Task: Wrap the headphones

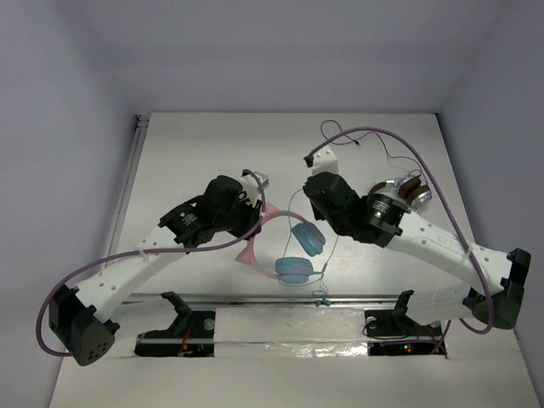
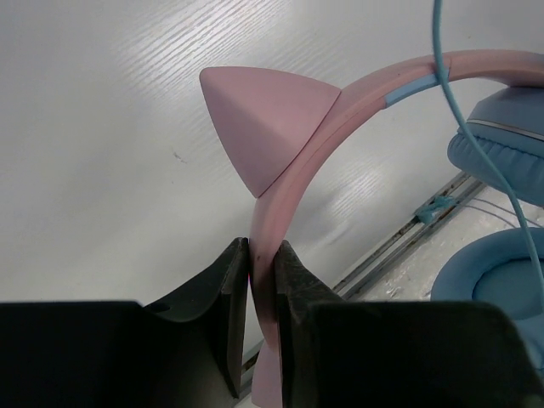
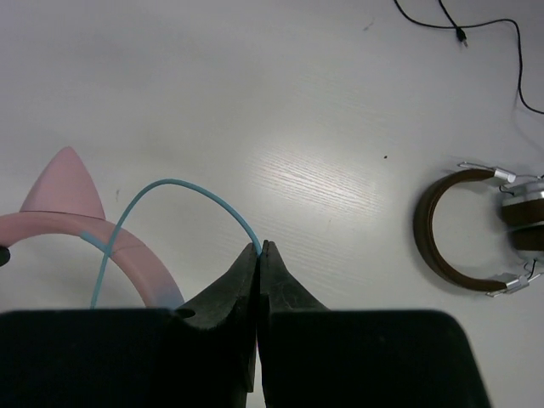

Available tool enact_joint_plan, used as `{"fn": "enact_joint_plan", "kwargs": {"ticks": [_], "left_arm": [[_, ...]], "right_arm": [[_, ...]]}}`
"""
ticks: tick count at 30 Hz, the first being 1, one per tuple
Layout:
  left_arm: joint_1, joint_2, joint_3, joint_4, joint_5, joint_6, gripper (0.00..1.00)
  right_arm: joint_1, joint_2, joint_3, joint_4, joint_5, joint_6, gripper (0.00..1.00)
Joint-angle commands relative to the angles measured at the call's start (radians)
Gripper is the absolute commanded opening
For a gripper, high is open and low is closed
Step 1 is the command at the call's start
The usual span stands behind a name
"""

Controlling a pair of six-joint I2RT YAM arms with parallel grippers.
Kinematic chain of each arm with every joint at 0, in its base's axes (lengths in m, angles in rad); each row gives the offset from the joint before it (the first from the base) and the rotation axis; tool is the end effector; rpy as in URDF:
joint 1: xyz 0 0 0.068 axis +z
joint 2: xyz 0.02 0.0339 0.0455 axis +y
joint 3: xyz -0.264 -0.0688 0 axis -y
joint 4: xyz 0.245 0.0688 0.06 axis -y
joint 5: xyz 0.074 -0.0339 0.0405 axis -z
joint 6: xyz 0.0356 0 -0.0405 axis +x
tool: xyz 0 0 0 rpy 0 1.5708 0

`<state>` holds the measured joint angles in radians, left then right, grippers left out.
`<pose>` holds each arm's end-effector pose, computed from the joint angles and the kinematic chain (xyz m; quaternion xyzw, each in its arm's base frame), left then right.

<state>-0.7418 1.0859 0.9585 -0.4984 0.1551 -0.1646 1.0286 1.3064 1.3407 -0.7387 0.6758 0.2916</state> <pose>0.1703 -0.1635 0.3115 0.2865 0.8410 -0.2607 0.3777 0.1591 0.2210 0.3708 -0.1786 0.8489 0.0052 0.4973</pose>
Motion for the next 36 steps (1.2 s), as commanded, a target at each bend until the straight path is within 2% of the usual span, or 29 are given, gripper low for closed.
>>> {"fn": "enact_joint_plan", "kwargs": {"ticks": [1, 11, 15, 19, 25, 30, 36], "left_arm": [[0.024, -0.061, -0.001, 0.101, 0.096, -0.027, 0.00], [0.199, -0.147, -0.015, 0.190, 0.372, -0.041, 0.00], [0.234, -0.169, 0.000, 0.228, 0.415, -0.064, 0.00], [0.245, -0.176, 0.028, 0.253, 0.428, -0.093, 0.00], [0.268, -0.204, 0.098, 0.276, 0.299, -0.154, 0.00], [0.268, -0.185, 0.125, 0.310, 0.328, -0.185, 0.00], [0.268, -0.192, 0.141, 0.324, 0.347, -0.210, 0.00]], "right_arm": [[-0.010, -0.093, -0.044, 0.108, 0.082, 0.063, 0.00], [-0.010, -0.289, -0.244, 0.298, 0.024, 0.083, 0.00], [-0.010, -0.355, -0.334, 0.438, -0.053, 0.122, 0.00], [-0.010, -0.371, -0.414, 0.544, -0.085, 0.156, 0.00], [-0.019, -0.407, -0.564, 0.797, -0.150, 0.221, 0.00], [-0.019, -0.409, -0.655, 0.970, -0.237, 0.233, 0.00], [-0.059, -0.391, -0.738, 1.148, -0.343, 0.222, 0.09]]}}
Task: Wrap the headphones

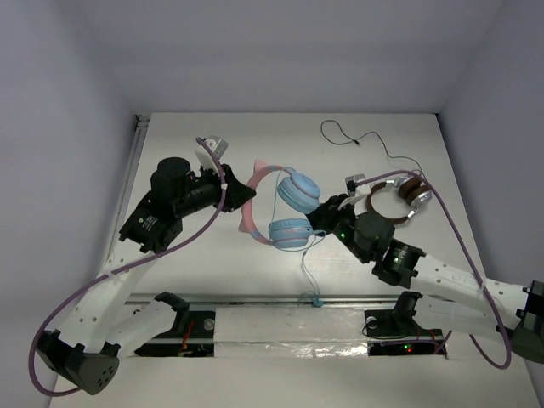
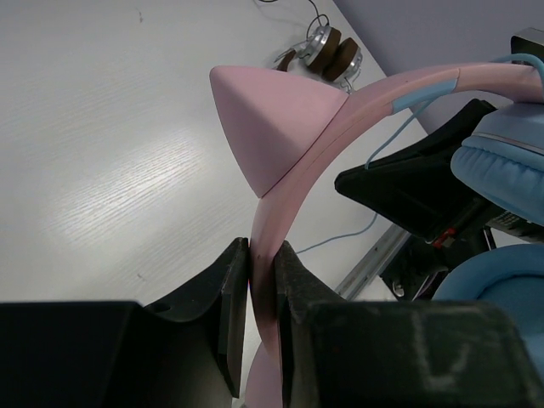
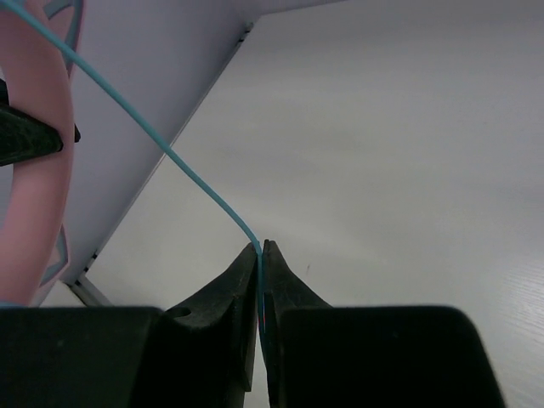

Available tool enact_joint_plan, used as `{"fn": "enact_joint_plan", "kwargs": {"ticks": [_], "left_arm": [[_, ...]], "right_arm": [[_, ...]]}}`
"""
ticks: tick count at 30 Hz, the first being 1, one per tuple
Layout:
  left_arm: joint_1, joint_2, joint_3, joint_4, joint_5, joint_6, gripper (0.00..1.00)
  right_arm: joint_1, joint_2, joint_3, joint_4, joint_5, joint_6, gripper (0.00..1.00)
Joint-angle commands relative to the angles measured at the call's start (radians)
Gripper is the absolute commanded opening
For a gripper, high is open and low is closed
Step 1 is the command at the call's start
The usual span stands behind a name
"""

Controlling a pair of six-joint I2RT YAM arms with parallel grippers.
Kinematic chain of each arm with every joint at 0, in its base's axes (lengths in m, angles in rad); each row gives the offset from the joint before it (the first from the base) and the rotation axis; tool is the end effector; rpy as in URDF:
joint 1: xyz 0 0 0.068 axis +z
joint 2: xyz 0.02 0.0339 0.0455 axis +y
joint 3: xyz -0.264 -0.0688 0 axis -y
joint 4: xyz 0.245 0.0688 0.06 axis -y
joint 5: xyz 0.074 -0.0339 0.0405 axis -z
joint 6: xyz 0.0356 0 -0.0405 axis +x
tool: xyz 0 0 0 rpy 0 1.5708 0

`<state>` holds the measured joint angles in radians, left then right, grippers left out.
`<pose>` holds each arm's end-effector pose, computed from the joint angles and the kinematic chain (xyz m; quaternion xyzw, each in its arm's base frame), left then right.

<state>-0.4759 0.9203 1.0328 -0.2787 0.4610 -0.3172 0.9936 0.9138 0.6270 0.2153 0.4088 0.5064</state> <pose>0.1716 -0.1063 0.3932 0.2060 0.7291 -0.4038 0.5127 0.1303 0.1742 0.3032 -0.0386 0.7289 0.3461 0.5894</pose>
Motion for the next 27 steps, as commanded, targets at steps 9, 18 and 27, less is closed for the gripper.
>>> {"fn": "enact_joint_plan", "kwargs": {"ticks": [9, 18, 27], "left_arm": [[0.002, -0.008, 0.134, 0.035, 0.007, -0.054, 0.00], [0.002, 0.020, 0.220, 0.010, -0.024, -0.059, 0.00], [0.002, 0.057, 0.308, 0.006, -0.084, -0.062, 0.00]], "right_arm": [[-0.046, 0.045, -0.159, 0.427, -0.148, 0.029, 0.31], [-0.046, 0.206, -0.182, 0.559, -0.196, 0.047, 0.47], [-0.046, 0.266, -0.303, 0.627, -0.257, 0.162, 0.73]]}}
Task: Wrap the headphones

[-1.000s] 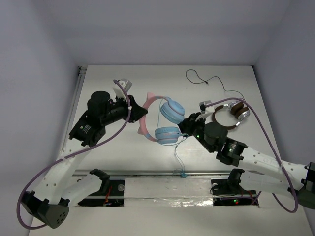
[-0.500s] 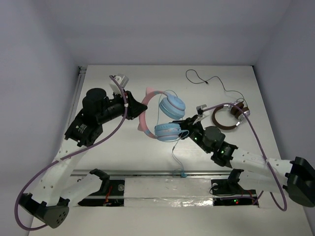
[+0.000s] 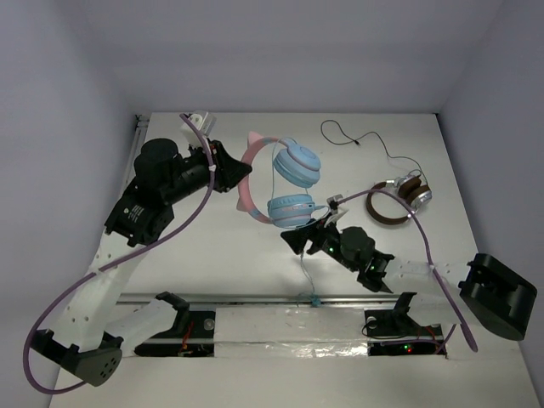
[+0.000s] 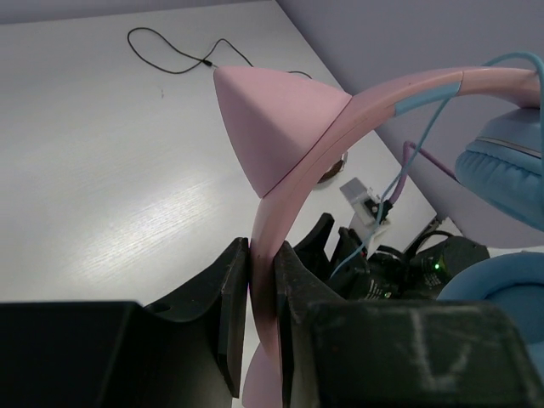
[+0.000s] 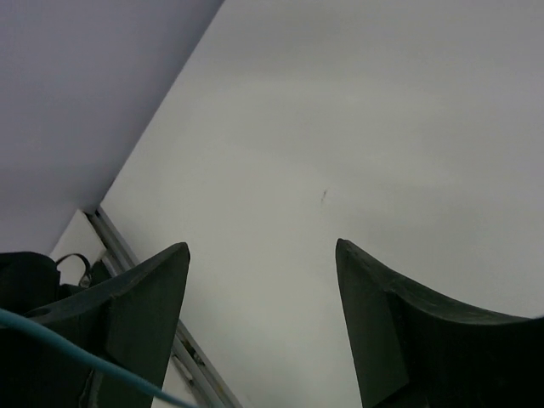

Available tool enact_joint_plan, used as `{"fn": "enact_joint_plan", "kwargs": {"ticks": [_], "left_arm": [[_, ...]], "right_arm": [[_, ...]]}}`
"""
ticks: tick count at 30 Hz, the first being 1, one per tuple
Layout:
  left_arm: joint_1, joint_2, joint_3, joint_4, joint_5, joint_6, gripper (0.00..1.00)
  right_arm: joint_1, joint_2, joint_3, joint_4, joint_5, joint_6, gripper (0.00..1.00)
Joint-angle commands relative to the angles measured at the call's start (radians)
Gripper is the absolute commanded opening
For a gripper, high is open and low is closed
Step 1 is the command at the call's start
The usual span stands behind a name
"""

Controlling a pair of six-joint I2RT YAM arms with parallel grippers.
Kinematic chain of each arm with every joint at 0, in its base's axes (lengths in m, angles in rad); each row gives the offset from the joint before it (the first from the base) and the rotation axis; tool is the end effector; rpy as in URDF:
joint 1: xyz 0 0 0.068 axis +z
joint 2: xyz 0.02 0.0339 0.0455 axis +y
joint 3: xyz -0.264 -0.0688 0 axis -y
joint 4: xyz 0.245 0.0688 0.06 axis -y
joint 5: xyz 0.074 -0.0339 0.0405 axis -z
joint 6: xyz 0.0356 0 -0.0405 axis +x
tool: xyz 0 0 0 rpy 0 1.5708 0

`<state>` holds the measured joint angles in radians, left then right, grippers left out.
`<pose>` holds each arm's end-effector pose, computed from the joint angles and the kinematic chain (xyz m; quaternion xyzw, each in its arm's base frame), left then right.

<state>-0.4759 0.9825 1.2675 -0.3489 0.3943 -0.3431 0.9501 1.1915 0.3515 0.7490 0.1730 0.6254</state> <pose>0.1701 -0.1030 0.4528 0.1812 0.7047 -0.3982 0.5586 0.1440 0.1909 0.2064 -0.0614 0.7355 0.4311 0.5191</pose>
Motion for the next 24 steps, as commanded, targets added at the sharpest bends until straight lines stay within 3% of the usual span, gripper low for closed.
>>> {"fn": "enact_joint_plan", "kwargs": {"ticks": [1, 9, 17, 24], "left_arm": [[0.002, -0.001, 0.076, 0.076, -0.020, -0.036, 0.00], [0.002, 0.028, 0.101, 0.079, -0.064, -0.034, 0.00], [0.002, 0.059, 0.139, 0.106, -0.098, -0.043, 0.00], [0.022, 0.084, 0.133, 0.110, -0.149, -0.036, 0.00]], "right_arm": [[-0.002, -0.023, -0.034, 0.069, -0.032, 0.056, 0.76], [-0.002, -0.030, -0.121, 0.099, -0.127, 0.128, 0.79], [-0.002, -0.024, -0.177, 0.076, -0.092, 0.204, 0.71], [0.042, -0.012, -0.186, 0.027, -0.090, 0.261, 0.56]]}}
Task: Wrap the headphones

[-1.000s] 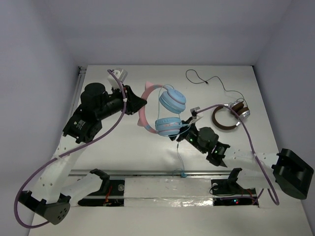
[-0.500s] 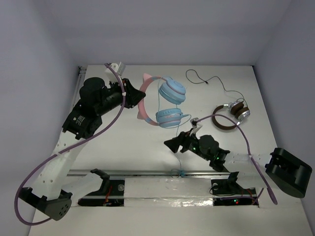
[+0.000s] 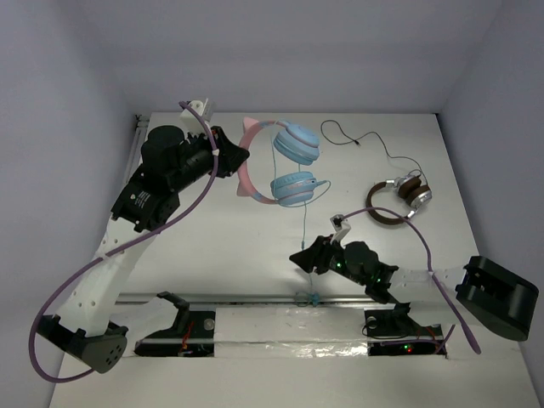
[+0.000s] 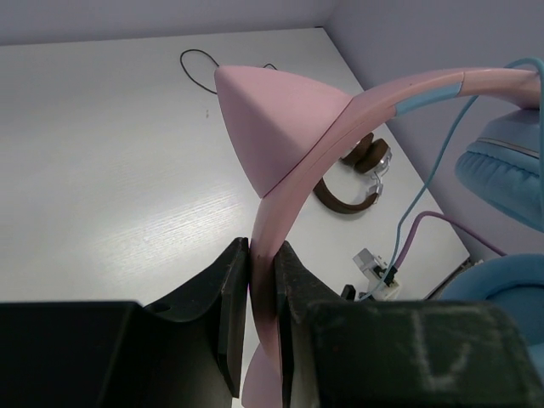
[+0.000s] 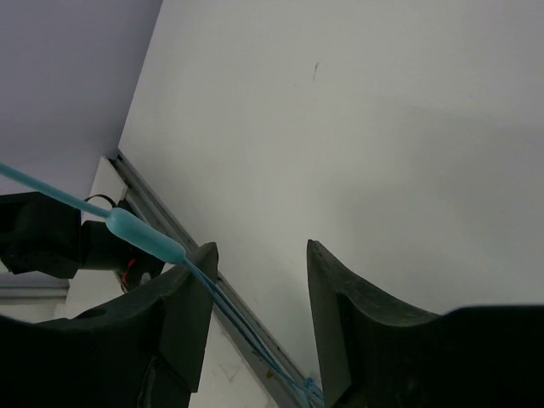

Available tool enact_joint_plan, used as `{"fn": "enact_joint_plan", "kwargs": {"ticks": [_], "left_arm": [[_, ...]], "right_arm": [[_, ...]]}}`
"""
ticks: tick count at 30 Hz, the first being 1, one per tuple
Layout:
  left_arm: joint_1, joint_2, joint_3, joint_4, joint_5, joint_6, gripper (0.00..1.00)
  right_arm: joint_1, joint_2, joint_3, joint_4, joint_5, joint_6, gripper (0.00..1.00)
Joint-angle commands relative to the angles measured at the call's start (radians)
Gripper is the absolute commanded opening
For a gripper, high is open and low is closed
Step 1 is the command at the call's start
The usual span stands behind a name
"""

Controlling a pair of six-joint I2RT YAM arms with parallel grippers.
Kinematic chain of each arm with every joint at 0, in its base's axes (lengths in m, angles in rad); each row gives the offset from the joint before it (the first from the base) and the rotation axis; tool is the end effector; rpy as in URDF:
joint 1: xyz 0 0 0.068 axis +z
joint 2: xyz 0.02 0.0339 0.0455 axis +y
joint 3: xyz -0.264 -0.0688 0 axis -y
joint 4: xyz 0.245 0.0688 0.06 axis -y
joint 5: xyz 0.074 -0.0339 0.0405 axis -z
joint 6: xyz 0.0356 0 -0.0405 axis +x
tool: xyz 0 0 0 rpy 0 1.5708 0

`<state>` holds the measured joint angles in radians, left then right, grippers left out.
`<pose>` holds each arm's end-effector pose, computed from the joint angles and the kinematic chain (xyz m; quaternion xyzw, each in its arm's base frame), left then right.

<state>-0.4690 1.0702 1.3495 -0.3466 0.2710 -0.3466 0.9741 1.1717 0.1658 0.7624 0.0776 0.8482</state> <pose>0.1922 -0.1081 0.4630 0.1363 0.7168 -0.3589 0.5820 0.1178 0.1684 0.1555 -0.0257 0.7871 0.4677 0.4014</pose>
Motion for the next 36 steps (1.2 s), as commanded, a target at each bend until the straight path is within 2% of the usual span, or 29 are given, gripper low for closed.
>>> {"fn": "enact_joint_plan", "kwargs": {"ticks": [1, 7, 11, 12, 13, 15, 16, 20, 23, 27, 32, 36], "left_arm": [[0.015, -0.004, 0.045, 0.115, -0.029, -0.037, 0.00], [0.046, -0.001, 0.025, 0.141, -0.104, -0.040, 0.00], [0.064, 0.004, 0.002, 0.175, -0.098, -0.066, 0.00], [0.064, 0.004, -0.007, 0.182, -0.102, -0.075, 0.00], [0.064, 0.002, -0.010, 0.185, -0.105, -0.080, 0.00], [0.064, -0.004, -0.022, 0.185, -0.133, -0.087, 0.00], [0.073, -0.013, -0.029, 0.187, -0.151, -0.094, 0.00], [0.073, -0.033, -0.065, 0.196, -0.246, -0.109, 0.00], [0.073, -0.039, -0.098, 0.195, -0.407, -0.111, 0.00], [0.082, -0.050, -0.145, 0.202, -0.449, -0.155, 0.00], [0.082, -0.064, -0.214, 0.238, -0.507, -0.195, 0.00], [0.082, -0.072, -0.331, 0.267, -0.510, -0.216, 0.00]], "right_arm": [[0.018, 0.025, 0.003, 0.015, -0.004, 0.043, 0.51], [0.086, 0.105, 0.023, 0.040, -0.007, 0.086, 0.36], [0.124, 0.138, 0.029, 0.043, 0.002, 0.097, 0.40], [0.138, 0.141, 0.032, 0.025, -0.008, 0.091, 0.26], [0.153, 0.137, 0.040, 0.003, -0.013, 0.089, 0.17], [0.182, 0.112, 0.082, -0.063, -0.001, 0.088, 0.04], [0.201, 0.079, 0.102, -0.154, 0.026, 0.083, 0.00], [0.326, 0.001, 0.227, -0.409, 0.129, 0.075, 0.00], [0.377, -0.017, 0.323, -0.558, 0.174, 0.065, 0.00], [0.468, 0.028, 0.437, -0.693, 0.197, 0.058, 0.00], [0.577, 0.095, 0.677, -0.994, 0.289, 0.023, 0.00], [0.618, 0.098, 0.846, -1.199, 0.307, -0.040, 0.00]]}}
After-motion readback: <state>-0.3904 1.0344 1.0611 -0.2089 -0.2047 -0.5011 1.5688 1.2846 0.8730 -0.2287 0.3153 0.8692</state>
